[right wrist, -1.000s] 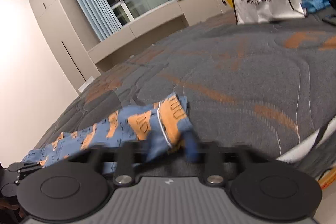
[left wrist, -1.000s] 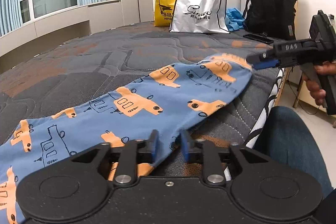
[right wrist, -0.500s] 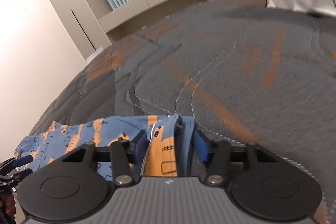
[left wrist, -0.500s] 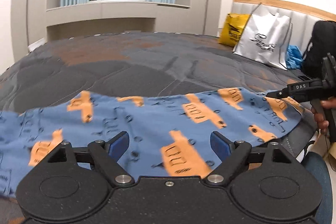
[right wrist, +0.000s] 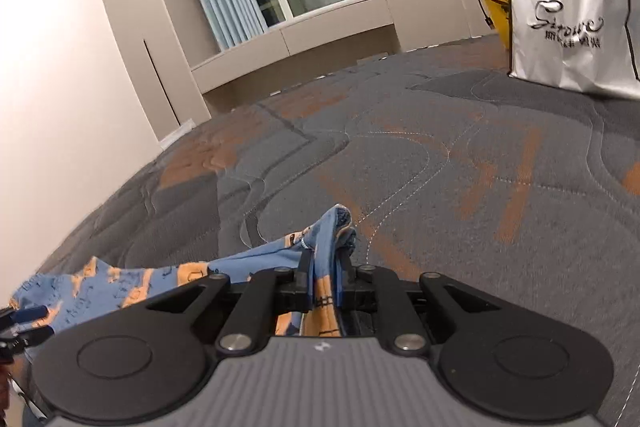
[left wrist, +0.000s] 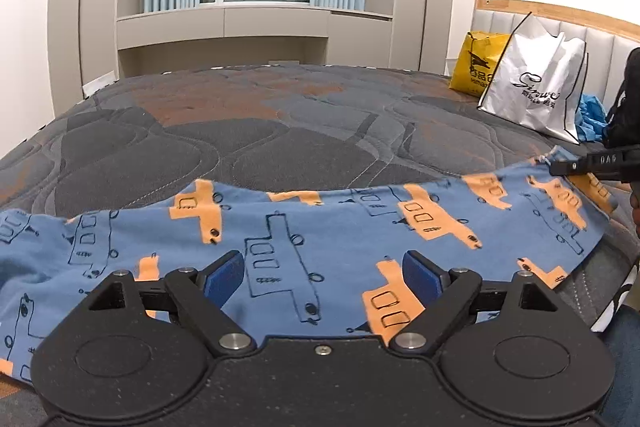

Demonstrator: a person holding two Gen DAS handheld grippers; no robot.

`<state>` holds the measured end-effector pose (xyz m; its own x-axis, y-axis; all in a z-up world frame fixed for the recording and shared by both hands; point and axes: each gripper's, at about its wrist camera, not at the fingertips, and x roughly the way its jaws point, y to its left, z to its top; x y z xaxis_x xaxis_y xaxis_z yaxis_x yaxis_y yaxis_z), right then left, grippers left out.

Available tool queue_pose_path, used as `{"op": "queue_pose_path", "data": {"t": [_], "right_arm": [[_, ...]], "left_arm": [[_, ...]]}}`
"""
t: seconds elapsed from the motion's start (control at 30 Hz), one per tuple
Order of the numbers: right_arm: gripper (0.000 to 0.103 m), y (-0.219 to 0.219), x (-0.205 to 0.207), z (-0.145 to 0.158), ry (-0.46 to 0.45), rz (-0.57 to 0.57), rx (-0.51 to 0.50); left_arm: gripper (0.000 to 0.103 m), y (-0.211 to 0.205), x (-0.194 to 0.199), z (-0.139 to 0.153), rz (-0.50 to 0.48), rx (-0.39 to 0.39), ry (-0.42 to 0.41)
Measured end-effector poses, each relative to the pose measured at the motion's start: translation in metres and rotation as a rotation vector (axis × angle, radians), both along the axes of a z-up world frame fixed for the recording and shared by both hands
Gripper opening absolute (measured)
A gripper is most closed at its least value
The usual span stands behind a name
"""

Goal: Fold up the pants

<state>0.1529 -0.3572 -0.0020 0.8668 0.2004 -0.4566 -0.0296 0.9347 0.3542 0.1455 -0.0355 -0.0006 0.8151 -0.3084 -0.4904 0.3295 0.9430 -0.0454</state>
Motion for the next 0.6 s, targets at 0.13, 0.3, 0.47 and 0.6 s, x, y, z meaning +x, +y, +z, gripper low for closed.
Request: {"op": "queue_pose_path", "data": {"t": [0.13, 0.3, 0.47, 0.6], "right_arm": [[0.026, 0.013, 0.013, -0.015, 0.074, -0.004, -0.098], [0.063, 0.016, -0.005, -0.009, 0.022, -0.071, -0.142], [0.088, 0.045, -0.017, -0.015, 0.007, -0.044, -0.34], [0.091, 0.061, -0.011, -0.016, 0.055, -0.092, -0.451]], "left_arm": [[0.088, 0.008, 0.002, -0.003, 0.04, -0.008, 0.015], [0.095, 0.027, -0.002, 0.002, 0.085, -0.005, -0.016], [0.097, 0.056, 0.005, -0.002, 0.193, 0.023, -0.015], [0.097, 0.089, -0.001, -0.002, 0.28, 0.016, -0.001]]}}
